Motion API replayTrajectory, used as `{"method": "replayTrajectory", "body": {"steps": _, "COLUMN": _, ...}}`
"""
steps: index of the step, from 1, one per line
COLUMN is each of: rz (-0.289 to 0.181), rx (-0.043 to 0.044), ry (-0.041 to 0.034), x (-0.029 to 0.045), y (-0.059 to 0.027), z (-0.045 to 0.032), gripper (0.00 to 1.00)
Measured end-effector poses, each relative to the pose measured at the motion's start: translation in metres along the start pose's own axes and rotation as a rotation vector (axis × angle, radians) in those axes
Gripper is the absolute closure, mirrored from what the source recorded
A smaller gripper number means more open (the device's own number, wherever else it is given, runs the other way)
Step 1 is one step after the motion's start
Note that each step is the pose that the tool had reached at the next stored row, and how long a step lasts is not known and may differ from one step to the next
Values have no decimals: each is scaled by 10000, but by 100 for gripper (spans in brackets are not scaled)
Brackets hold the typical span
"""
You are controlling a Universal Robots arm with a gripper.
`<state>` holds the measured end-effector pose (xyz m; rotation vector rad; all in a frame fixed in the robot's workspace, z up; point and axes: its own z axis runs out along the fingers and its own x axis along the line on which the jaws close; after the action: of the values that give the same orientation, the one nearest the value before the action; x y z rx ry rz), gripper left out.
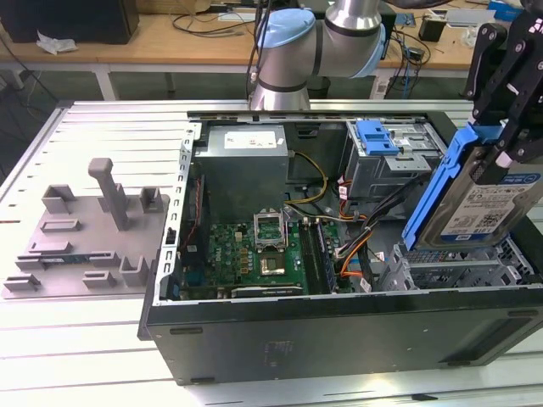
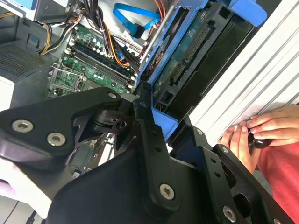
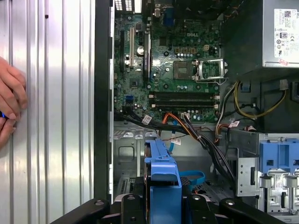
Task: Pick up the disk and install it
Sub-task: 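Insert the disk into the insertion slot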
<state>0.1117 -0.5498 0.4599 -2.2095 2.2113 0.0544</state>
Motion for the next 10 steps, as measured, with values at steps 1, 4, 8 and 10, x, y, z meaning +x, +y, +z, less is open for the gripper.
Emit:
{"method": "replayTrajectory", "body": {"steps": 1, "rz": 0, "rx": 0, "ry": 0, "x": 4, "y": -1, "z": 4, "gripper": 64}}
{"method": "replayTrajectory", "body": {"steps": 4, "rz": 0, "rx": 0, "ry": 0, "x": 23, "y": -2, "z": 13, "gripper": 64}}
{"method": "replayTrajectory", "body": {"steps": 8, "rz": -1, "rx": 0, "ry": 2, "x": 31, "y": -3, "z": 24, "gripper": 64}}
{"method": "replayTrajectory", "body": {"steps": 10, "rz": -1, "rx": 0, "ry": 1, "x": 31, "y": -3, "z": 29, "gripper": 64}}
